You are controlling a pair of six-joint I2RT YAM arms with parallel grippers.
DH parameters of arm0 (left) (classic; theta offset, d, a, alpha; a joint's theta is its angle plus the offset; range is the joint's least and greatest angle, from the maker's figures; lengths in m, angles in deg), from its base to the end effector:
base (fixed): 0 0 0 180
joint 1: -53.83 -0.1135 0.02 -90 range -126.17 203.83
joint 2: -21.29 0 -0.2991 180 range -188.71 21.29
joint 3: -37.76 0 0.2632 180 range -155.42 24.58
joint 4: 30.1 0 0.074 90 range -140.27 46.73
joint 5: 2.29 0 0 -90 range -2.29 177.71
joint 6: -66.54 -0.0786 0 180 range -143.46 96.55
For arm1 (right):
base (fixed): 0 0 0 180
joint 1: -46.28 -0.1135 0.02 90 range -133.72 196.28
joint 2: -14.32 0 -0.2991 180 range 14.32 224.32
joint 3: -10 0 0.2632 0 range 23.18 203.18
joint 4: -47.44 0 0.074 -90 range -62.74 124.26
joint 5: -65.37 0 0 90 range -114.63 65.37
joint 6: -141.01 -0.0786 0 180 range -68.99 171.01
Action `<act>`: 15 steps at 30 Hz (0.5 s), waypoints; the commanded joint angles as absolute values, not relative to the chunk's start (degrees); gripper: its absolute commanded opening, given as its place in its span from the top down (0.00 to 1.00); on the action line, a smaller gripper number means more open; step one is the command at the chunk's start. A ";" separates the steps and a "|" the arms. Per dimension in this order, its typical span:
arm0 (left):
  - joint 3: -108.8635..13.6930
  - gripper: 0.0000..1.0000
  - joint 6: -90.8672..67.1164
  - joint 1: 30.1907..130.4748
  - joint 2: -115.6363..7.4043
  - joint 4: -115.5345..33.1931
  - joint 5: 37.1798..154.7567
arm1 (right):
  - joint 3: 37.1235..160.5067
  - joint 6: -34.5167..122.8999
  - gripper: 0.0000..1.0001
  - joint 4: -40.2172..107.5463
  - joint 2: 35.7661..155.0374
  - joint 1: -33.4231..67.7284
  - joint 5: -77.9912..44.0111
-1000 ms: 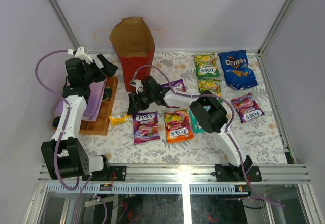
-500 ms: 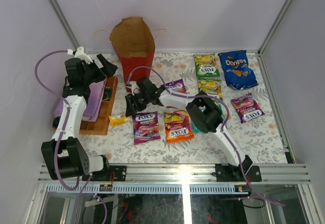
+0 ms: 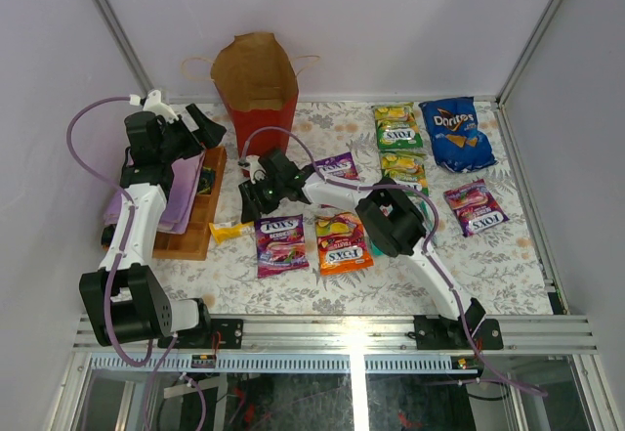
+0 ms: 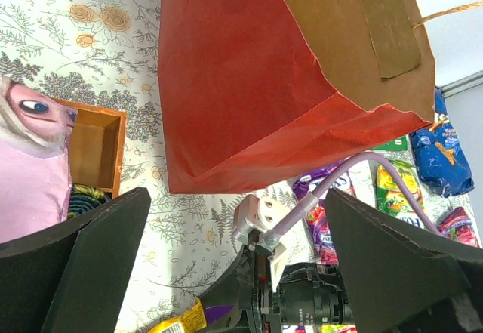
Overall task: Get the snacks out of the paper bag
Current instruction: Adjust the snack at the center of the board.
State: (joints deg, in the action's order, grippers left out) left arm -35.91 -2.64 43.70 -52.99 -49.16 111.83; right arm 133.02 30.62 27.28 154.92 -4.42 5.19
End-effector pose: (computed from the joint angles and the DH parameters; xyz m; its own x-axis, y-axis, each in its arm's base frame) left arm 0.3397 0.0281 0.3496 -0.3873 -0.3987 -0.8313 0.0863 0.8820 -0.4633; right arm 0.3590 0.5003 0.1368 -0.6841 -0.3585 -0.6352 -0.7277 0.3949 0.5608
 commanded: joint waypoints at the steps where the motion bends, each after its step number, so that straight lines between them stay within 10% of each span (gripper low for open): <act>1: -35.60 0.00 -2.93 43.25 -52.12 -46.70 111.19 | 135.25 30.66 0.48 26.26 156.64 -5.13 5.58; 15: -35.60 0.00 -3.59 43.29 -51.86 -47.60 109.15 | 137.90 28.77 1.00 27.54 155.30 -5.27 7.78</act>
